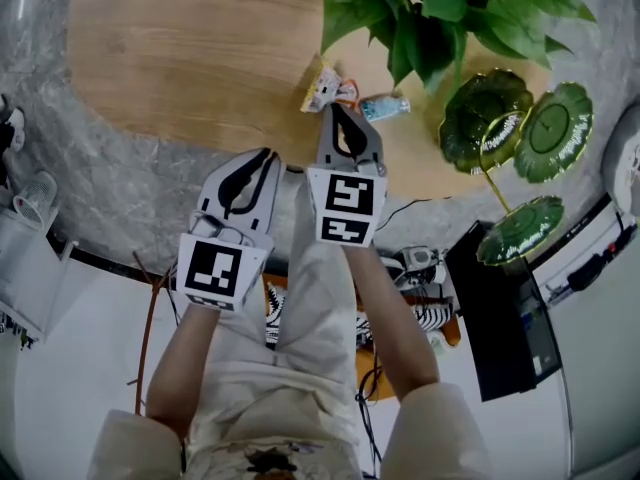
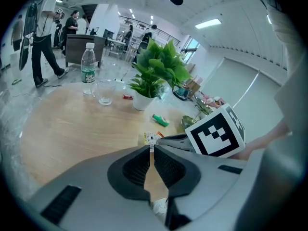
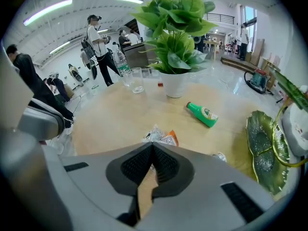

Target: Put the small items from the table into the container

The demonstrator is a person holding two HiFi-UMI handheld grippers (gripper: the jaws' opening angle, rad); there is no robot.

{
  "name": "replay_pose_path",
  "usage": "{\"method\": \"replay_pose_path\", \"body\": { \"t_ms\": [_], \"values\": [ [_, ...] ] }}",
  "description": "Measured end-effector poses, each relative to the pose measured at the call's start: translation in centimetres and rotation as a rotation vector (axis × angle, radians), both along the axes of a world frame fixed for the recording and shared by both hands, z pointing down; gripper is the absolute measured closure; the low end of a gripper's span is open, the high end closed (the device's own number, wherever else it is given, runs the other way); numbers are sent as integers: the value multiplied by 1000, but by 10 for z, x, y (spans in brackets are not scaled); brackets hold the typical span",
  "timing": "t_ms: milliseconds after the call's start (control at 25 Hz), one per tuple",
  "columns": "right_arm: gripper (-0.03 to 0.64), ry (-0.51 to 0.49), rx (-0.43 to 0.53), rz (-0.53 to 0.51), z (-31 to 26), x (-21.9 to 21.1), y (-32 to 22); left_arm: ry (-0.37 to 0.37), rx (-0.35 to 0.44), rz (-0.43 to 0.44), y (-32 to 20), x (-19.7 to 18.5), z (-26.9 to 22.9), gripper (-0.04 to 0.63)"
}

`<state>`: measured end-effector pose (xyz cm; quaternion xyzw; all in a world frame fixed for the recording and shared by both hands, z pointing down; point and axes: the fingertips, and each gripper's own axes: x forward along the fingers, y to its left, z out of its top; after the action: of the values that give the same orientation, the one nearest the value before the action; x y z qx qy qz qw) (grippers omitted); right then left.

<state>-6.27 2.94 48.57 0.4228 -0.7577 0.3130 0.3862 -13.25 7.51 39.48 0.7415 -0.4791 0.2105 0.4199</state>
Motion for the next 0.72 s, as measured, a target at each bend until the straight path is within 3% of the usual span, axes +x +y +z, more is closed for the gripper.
{"method": "replay_pose_path", "body": {
  "t_ms": [480,720],
  "values": [
    [612,-62,52,6,-37,7,10,-20,47,-25,14,6,-21,584],
    [612,-86,65,-2,-59,13,22,-17,19,-32,27,12,-32,584]
  ]
}}
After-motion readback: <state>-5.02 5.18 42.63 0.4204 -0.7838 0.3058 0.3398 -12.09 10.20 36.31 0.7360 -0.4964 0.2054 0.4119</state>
